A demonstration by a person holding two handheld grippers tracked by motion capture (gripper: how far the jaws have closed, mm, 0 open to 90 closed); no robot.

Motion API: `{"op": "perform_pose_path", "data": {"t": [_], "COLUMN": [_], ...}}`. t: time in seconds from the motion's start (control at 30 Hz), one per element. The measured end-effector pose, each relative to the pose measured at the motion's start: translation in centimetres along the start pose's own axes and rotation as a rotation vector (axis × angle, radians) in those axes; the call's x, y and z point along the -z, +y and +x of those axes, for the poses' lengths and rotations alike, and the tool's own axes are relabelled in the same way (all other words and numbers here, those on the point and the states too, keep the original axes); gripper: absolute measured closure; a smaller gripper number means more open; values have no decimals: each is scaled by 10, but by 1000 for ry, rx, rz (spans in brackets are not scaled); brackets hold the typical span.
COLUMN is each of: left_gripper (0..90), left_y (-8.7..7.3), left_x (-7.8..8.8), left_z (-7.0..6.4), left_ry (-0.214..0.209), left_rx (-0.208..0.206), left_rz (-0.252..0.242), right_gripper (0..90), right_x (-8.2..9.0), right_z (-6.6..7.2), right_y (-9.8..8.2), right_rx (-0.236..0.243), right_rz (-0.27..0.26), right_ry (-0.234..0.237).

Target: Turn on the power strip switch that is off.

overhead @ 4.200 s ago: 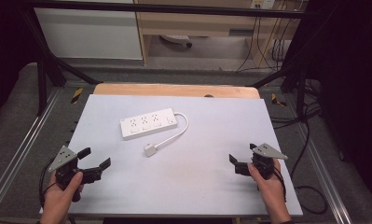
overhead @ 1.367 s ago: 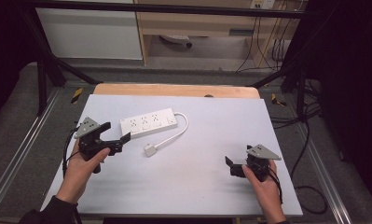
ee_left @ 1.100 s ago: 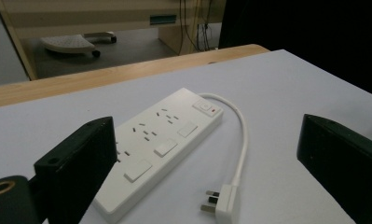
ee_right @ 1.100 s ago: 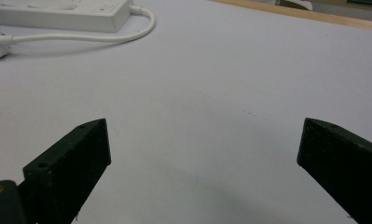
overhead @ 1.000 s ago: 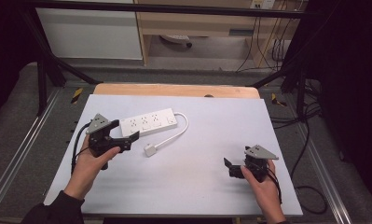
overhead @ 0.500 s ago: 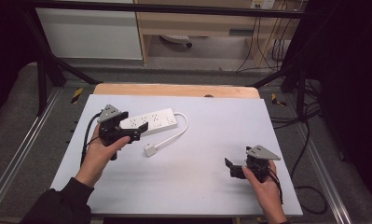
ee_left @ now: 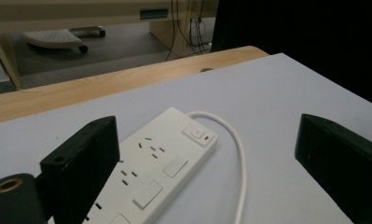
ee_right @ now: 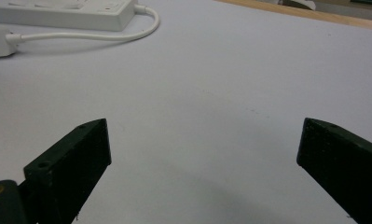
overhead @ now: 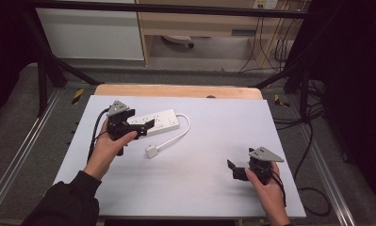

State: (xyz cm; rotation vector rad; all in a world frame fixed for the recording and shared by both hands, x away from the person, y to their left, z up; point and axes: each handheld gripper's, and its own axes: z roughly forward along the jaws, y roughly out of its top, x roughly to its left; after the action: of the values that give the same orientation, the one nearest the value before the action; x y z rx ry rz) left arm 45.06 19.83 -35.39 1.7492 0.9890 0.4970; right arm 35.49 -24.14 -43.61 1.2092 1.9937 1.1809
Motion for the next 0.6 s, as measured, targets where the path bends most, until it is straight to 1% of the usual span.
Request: {"op": "perform_pose_path", "data": {"t": [0.13,0.2,0.27,0.43,0.53,0.6], "left_gripper": [74,90,95,94,81,75], "left_y": [0,0,0,1,3,4], "left_x": [-5,-8,-11,-17,-22,-25], "left_z": [5,7,9,12,13,14], "left_ry": [15,20,33,29,25,30], "left_rx": [9,11,3,10,7,6], "left_rz": [-6,-4,2,3,10,11], "right_gripper": [32,33,33,31,31,30], "right_x": [1,1,1,1,0,-1], "right_z": [0,-1,-1,0,0,0], "right_y": [-1,-1,-1,-1,-1,-1], "right_rx": [-3,-1,0,5,5,5], "right_rz": [1,0,-3,4,5,7], "right_ry": [0,0,0,0,0,1]}}
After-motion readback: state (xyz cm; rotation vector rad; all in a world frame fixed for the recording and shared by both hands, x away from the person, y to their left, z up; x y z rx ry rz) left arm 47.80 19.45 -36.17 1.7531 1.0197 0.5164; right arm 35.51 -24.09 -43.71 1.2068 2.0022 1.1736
